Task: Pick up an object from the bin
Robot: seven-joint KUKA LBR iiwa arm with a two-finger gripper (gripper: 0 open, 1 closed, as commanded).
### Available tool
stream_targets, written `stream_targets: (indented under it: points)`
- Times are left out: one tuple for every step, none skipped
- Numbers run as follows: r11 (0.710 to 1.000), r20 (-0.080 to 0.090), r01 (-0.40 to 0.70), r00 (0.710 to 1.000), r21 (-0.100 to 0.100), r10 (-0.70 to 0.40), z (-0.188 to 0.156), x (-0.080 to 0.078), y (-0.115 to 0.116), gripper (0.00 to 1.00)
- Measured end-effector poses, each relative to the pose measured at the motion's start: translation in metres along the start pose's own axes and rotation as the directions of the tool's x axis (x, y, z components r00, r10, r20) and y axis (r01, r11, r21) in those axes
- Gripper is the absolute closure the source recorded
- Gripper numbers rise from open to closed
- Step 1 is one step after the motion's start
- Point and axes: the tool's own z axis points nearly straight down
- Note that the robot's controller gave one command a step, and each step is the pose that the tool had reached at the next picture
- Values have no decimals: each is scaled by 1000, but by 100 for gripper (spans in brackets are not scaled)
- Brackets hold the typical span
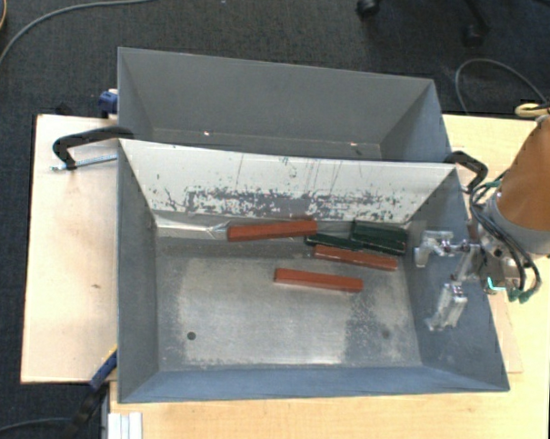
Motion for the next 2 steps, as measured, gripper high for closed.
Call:
stream_targets:
  points:
    - [994,3,105,994,-2,-105,129,-44,88,0]
    - [995,7,100,995,2,-100,126,-45,84,100]
